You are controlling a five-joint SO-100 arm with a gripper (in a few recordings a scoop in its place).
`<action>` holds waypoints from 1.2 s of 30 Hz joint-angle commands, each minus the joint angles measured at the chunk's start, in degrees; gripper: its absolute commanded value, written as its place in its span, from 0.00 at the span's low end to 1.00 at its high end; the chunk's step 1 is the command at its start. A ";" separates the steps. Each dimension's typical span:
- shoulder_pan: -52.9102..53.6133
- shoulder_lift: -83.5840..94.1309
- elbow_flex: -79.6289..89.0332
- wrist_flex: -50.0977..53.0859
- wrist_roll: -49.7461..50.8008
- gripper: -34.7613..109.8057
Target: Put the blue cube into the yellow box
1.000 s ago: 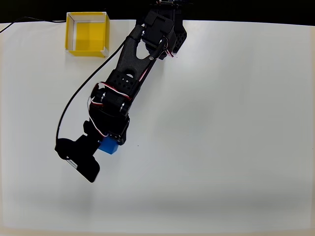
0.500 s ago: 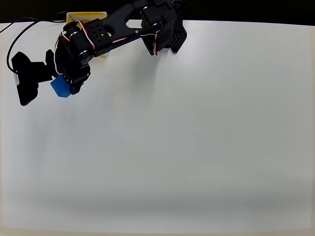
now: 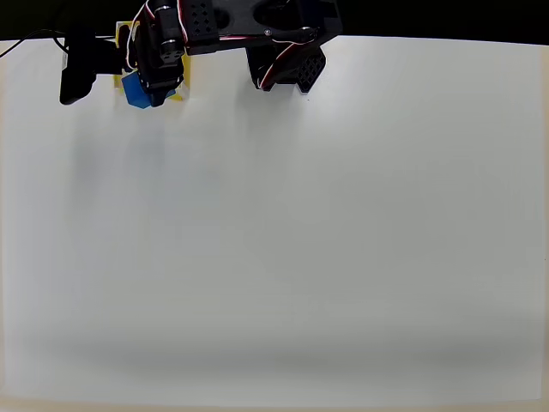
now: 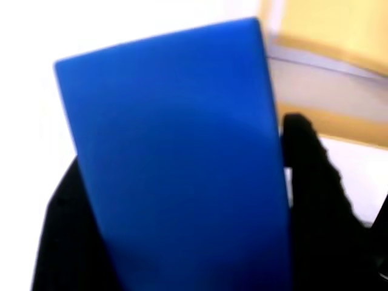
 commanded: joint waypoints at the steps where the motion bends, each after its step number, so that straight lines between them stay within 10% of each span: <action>1: 5.89 3.34 2.02 -3.78 -0.62 0.35; 21: 18.11 -10.02 11.34 -22.94 -2.02 0.36; 36: 18.90 -2.81 22.59 -25.66 -6.86 0.60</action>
